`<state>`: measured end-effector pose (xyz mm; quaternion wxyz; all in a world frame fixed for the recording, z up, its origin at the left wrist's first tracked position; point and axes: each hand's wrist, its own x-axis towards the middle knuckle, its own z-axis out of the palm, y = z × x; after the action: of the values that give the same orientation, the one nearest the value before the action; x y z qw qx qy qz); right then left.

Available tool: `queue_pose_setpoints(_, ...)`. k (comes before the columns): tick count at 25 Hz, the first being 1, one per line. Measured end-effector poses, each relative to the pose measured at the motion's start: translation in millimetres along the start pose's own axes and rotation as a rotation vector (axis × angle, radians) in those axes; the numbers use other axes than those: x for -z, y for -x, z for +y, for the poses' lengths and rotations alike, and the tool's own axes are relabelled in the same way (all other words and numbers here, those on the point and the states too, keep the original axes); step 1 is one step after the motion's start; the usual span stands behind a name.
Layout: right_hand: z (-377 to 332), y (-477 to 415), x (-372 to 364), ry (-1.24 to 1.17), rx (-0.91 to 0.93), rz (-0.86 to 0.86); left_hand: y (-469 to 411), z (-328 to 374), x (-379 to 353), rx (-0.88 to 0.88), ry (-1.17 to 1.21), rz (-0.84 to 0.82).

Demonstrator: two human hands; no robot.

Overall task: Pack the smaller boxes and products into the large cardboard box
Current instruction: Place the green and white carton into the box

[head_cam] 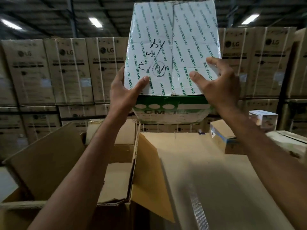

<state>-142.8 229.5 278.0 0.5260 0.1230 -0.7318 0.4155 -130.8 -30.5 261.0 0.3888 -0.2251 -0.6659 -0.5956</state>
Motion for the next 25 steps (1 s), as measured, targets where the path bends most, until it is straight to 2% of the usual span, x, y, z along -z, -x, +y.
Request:
queue_pose_setpoints(7, -57, 46, -100, -0.079, 0.051, -0.076, 13, -7, 118, -0.013, -0.113, 0.096)
queue_pose_setpoints(16, -121, 110, -227, -0.032, -0.013, -0.089, 0, -79, 263, 0.048, -0.134, 0.061)
queue_pose_setpoints(20, -124, 145, -267, 0.024, -0.132, -0.173, -1, -124, 307, 0.221, -0.175, 0.018)
queue_pose_setpoints(25, -112, 180, -300, 0.161, -0.305, -0.403, 19, -174, 337, 0.482, -0.295, -0.058)
